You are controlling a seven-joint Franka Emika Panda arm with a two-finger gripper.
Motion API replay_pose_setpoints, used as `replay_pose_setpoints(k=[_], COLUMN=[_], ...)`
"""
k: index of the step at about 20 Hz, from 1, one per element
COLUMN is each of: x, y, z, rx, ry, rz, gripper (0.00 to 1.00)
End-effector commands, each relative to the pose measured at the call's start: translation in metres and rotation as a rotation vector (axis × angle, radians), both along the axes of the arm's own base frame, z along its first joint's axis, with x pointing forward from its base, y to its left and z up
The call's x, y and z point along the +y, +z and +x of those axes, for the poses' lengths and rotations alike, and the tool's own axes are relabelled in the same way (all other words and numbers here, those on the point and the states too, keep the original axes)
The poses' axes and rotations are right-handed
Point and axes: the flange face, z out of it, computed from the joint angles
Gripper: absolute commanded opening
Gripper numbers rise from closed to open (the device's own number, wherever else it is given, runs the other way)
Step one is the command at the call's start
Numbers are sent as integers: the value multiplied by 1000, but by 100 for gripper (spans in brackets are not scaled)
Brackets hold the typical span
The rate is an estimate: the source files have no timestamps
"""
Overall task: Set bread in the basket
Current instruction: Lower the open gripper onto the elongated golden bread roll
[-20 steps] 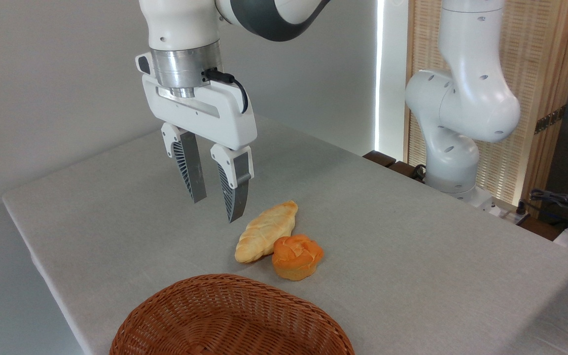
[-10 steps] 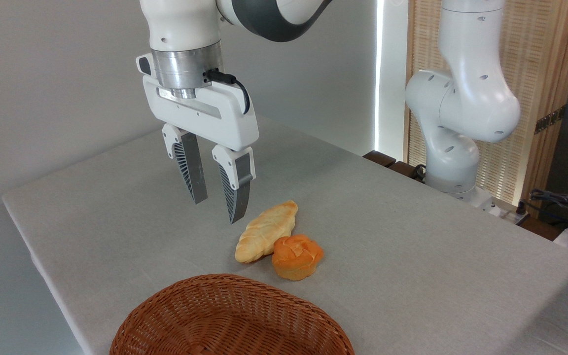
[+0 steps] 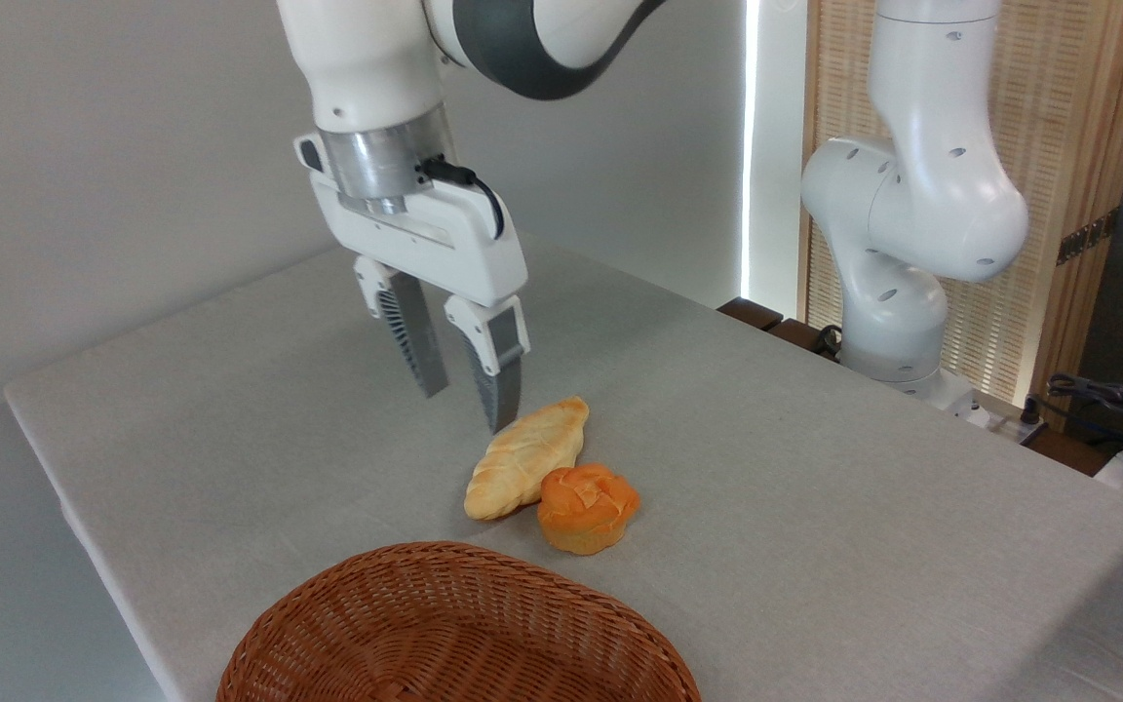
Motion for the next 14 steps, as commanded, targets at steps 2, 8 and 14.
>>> replay_pose_setpoints(k=[2, 8, 14], x=[-21, -30, -31], y=[-33, -88, -100], z=[-58, -73, -65], rx=[57, 33, -16], ry=[-1, 166, 203], rz=[9, 5, -6], gripper=[100, 100, 100])
